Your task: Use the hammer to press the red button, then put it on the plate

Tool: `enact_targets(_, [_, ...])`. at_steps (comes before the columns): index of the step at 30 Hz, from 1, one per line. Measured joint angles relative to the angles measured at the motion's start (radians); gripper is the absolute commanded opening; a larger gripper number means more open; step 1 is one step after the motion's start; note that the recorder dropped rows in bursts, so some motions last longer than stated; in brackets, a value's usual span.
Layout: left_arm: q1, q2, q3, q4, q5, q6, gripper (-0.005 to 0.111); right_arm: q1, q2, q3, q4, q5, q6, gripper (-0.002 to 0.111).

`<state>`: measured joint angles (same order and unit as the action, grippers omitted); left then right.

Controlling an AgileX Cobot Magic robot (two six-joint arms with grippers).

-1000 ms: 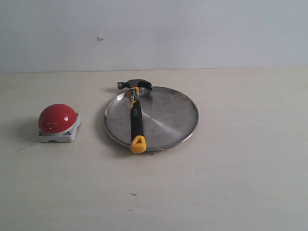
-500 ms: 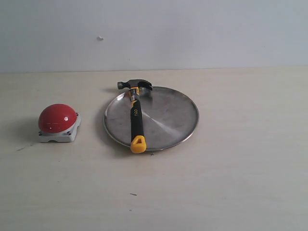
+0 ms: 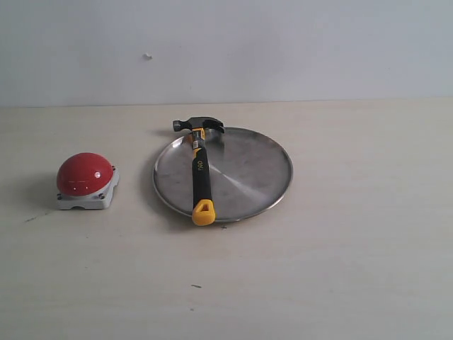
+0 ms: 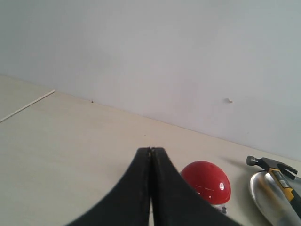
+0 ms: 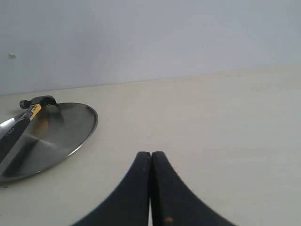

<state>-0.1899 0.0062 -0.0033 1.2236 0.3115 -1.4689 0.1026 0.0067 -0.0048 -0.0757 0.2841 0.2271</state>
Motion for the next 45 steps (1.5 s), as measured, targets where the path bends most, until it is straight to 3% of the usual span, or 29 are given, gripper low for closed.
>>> enact_targets(4, [0.000,0.000,0.000,-0.198,0.040,0.231,0.000,0.000,0.000,0.000,0.000,0.000,0.000,0.000])
enact_targets(9, [0.009,0.000,0.000,-0.606,0.091,0.832,0.000,0.000,0.000,0.000,0.000,0.000,0.000,0.000])
enact_targets(13, [0.017,0.000,0.002,-0.813,0.087,1.041,0.000,0.000,0.000,0.000,0.000,0.000,0.000,0.000])
enact_targets(19, [0.078,0.000,0.002,-0.976,0.072,1.096,0.000,0.000,0.000,0.000,0.000,0.000,0.000,0.000])
enact_targets(27, [0.182,0.000,0.004,-1.049,0.070,1.100,0.000,0.000,0.000,0.000,0.000,0.001,0.000,0.000])
enact_targets(45, [0.191,0.000,0.004,-1.112,0.070,1.138,0.000,0.000,0.000,0.000,0.000,0.001,0.000,0.000])
